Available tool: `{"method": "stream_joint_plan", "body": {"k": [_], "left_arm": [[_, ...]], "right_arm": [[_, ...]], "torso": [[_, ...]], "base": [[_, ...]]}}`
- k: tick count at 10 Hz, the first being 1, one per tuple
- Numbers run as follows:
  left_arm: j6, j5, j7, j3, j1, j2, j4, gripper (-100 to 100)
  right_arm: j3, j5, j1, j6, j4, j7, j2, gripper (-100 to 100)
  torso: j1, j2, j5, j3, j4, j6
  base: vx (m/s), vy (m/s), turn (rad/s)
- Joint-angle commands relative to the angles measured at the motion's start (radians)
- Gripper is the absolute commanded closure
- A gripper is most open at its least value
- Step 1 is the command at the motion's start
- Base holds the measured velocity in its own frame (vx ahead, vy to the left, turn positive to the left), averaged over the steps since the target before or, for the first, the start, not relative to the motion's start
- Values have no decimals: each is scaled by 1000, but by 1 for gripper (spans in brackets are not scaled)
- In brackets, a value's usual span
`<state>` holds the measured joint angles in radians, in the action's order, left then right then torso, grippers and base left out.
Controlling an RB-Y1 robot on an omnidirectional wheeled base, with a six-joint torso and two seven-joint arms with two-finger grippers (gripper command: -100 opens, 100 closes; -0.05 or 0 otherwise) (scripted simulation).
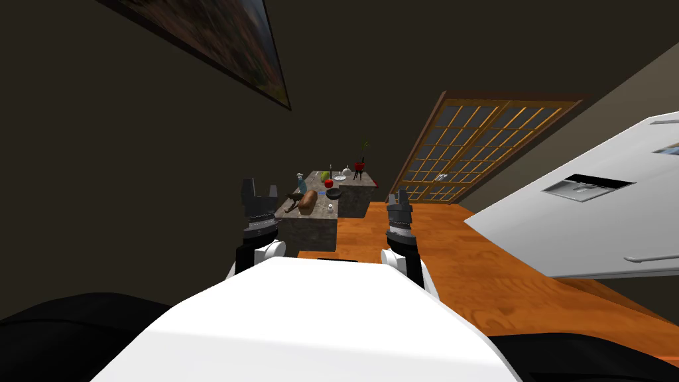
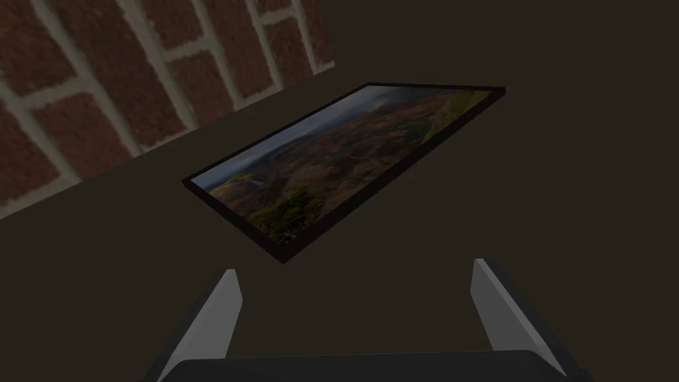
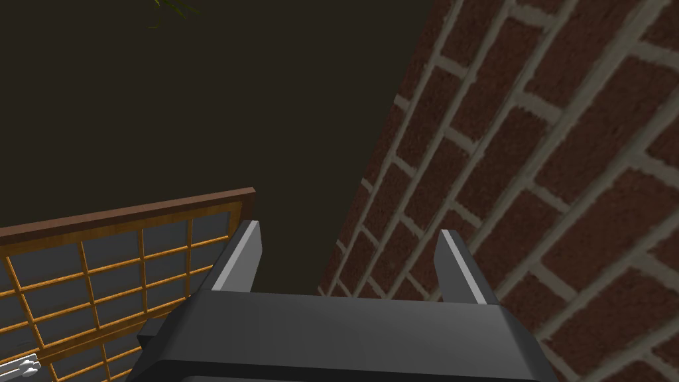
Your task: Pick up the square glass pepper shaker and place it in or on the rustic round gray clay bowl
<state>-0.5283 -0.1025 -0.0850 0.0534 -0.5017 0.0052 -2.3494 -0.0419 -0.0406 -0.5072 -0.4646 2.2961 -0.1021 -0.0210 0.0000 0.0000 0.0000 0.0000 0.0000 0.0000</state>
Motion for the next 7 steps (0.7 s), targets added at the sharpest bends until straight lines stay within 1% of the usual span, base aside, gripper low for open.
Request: {"method": "stream_joint_plan", "body": {"k": [1, 4, 7], "left_arm": [[-1, 5, -6, -4, 4, 30, 9, -100], [-7, 23, -31, -20, 17, 90, 46, -100], [-17, 51, -69, -50, 39, 134, 104, -100]], "right_arm": [[0, 0, 0, 0, 0, 0, 0, 0], [0, 0, 0, 0, 0, 0, 0, 0], [0, 0, 0, 0, 0, 0, 0, 0]], "torso": [[0, 0, 0, 0, 0, 0], [1, 1, 0, 0, 0, 0], [1, 1, 0, 1, 0, 0]], "base": [[0, 0, 0], [-12, 8, 1], [-26, 17, 7]]}}
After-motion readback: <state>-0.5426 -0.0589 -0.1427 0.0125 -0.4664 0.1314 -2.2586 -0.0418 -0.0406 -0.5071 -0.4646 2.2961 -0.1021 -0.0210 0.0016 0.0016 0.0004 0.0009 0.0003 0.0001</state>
